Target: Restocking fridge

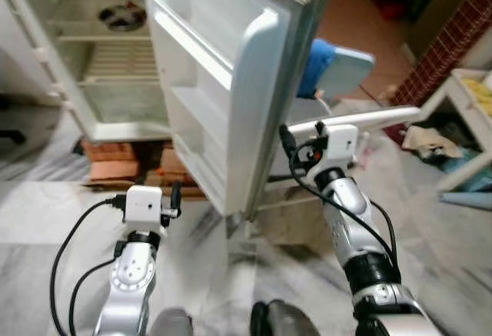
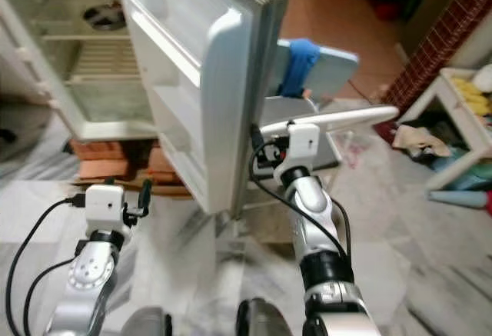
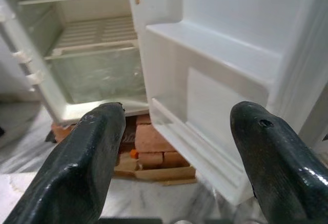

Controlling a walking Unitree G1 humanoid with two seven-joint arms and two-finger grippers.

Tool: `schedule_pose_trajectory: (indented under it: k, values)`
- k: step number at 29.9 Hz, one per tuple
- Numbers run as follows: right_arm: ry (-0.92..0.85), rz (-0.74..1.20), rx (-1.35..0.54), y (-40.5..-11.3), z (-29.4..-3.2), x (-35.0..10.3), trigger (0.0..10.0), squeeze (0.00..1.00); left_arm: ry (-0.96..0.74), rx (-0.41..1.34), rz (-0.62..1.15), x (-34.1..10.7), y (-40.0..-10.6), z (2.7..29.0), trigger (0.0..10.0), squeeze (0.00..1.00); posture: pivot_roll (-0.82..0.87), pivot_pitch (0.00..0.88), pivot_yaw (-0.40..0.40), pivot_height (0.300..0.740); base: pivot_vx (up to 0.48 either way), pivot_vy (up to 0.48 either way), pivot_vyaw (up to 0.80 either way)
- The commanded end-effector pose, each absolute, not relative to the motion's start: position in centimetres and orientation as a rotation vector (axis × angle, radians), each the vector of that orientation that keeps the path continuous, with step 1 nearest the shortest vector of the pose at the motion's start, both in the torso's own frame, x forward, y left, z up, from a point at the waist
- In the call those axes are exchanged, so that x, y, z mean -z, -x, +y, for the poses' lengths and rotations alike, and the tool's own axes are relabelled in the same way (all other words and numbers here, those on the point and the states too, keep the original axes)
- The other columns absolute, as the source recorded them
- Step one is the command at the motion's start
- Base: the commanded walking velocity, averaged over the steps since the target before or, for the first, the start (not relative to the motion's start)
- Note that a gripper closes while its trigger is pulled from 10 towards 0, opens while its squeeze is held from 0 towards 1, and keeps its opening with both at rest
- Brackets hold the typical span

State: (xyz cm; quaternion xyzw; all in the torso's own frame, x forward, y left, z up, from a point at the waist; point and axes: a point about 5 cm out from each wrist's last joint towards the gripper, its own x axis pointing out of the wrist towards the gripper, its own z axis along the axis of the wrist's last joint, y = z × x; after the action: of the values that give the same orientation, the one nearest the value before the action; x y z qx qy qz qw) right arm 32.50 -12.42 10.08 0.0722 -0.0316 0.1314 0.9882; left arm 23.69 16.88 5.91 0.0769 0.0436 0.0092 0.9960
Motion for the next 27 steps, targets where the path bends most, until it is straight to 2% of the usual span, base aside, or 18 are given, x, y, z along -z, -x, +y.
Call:
schedule_pose_trajectory:
  k: [1, 7, 10, 14, 15, 21, 22, 23, 27]
  values:
    - [-0.146, -0.07, -0.275, -32.4, -12.0, -10.1, 10.0, 0.0, -0.163, -0.029, 0.105, -5.6, -23.3, 17.4, 10.0, 0.0, 0.16, 0.11, -0.072, 0.74, 0.0, 0.0, 0.0]
    - [-0.136, -0.094, -0.27, -33.2, -12.3, -10.9, 10.0, 0.0, -0.173, -0.083, 0.114, -5.5, -22.6, 18.4, 10.0, 0.0, 0.16, 0.11, -0.067, 0.74, 0.0, 0.0, 0.0]
    - [-0.084, -0.124, -0.235, -34.0, -12.8, -11.8, 10.0, 0.0, -0.19, -0.107, 0.125, -5.3, -22.1, 19.2, 10.0, 0.0, 0.17, 0.11, -0.071, 0.74, 0.0, 0.0, 0.72]
    - [-0.119, -0.141, -0.201, -35.0, -13.3, -12.7, 10.0, 0.03, -0.196, -0.132, 0.138, -5.1, -21.6, 20.0, 10.0, 0.0, 0.19, 0.111, -0.078, 0.74, 0.0, 0.0, 0.79]
    - [-0.135, -0.146, -0.196, -35.2, -13.4, -12.9, 10.0, 1.0, -0.198, -0.137, 0.141, -5.0, -21.5, 20.1, 10.0, 0.0, 0.19, 0.111, -0.079, 0.74, 0.0, 0.0, 0.77]
    - [-0.096, -0.161, -0.099, -36.9, -13.9, -14.5, 10.0, 1.0, -0.202, -0.147, 0.146, -5.0, -21.3, 20.0, 10.0, 0.0, 0.2, 0.111, -0.083, 0.74, 0.0, 0.0, 0.18]
    - [-0.097, -0.161, -0.094, -37.0, -13.9, -14.5, 10.0, 0.15, -0.203, -0.147, 0.146, -5.0, -21.3, 20.0, 10.0, 0.0, 0.2, 0.111, -0.083, 0.74, 0.0, 0.0, 0.0]
    - [-0.1, -0.164, -0.083, -37.2, -14.1, -14.8, 10.0, 0.0, -0.203, -0.147, 0.146, -5.0, -21.2, 20.0, 10.0, 0.0, 0.21, 0.11, -0.085, 0.74, 0.0, 0.0, 0.0]
    - [-0.108, -0.179, -0.059, -37.7, -14.5, -15.4, 10.0, 0.0, -0.205, -0.15, 0.149, -5.0, -21.1, 20.0, 10.0, 0.0, 0.21, 0.111, -0.085, 0.74, 0.0, 0.0, 0.0]
